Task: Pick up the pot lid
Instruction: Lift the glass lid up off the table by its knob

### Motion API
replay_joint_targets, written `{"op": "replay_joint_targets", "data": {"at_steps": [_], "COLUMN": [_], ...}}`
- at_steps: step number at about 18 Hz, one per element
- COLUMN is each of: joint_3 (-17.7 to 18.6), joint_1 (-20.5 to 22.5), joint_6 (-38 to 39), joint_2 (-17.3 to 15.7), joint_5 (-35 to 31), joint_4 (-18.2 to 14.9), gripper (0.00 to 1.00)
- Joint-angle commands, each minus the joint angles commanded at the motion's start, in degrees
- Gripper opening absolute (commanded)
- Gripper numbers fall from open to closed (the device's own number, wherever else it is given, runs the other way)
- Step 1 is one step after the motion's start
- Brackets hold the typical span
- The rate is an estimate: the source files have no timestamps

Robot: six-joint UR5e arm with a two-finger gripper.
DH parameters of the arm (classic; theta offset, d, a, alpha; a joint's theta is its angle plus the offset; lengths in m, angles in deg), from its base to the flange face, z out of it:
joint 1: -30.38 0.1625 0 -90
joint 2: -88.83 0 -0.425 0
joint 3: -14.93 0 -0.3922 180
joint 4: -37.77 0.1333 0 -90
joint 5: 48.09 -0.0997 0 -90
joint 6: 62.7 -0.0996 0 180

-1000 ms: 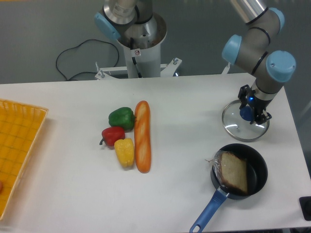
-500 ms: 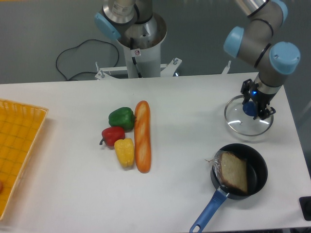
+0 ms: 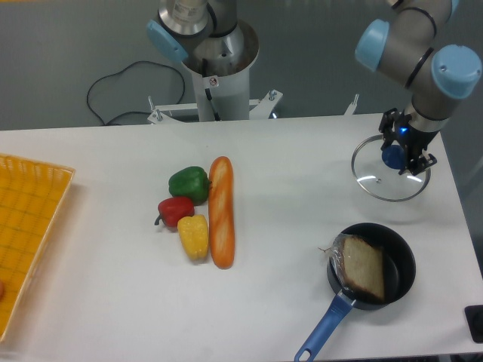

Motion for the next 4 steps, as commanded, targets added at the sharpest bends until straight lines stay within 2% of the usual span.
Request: {"op": "replay_joint_targets", "data": {"at_steps": [4], "joint_3": [-1.93], "joint_1": [-0.18], "joint_6": [1.14], "joint_2": [0.00], "joint_5": [0.00], "joint_4": [-2.64], "gripper": [0.44]}}
